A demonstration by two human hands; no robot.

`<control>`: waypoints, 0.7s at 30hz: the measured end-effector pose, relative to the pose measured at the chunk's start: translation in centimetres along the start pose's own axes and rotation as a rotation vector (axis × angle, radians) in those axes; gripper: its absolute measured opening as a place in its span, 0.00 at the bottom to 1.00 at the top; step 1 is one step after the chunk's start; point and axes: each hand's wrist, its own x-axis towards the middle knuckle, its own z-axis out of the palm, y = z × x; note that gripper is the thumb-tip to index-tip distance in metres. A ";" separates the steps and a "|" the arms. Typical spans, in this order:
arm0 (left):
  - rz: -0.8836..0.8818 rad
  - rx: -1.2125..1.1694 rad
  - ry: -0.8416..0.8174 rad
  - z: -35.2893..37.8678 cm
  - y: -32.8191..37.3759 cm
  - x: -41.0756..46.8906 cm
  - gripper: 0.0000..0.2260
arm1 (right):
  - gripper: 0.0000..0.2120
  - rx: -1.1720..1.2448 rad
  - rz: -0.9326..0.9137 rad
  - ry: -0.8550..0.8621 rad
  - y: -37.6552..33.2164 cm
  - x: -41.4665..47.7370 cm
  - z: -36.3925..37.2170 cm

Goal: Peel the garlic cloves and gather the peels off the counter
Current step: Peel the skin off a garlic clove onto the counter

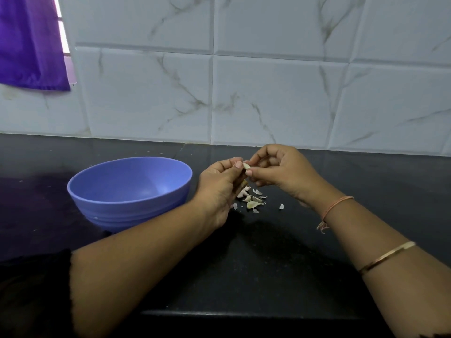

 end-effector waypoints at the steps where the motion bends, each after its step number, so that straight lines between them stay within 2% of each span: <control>1: -0.003 0.029 0.002 0.0 -0.1 0.0 0.05 | 0.06 -0.014 -0.018 0.026 0.0 0.1 -0.1; 6: 0.006 0.092 -0.004 0.0 -0.2 -0.2 0.05 | 0.06 -0.077 -0.090 0.098 -0.1 0.3 -0.7; 14: -0.002 0.056 0.042 -0.1 0.0 -0.2 0.04 | 0.09 -0.011 -0.126 0.026 -0.3 0.1 -0.8; 21: -0.006 0.027 -0.010 -0.1 0.0 -0.2 0.03 | 0.08 -0.007 -0.151 0.031 -0.4 0.0 -0.6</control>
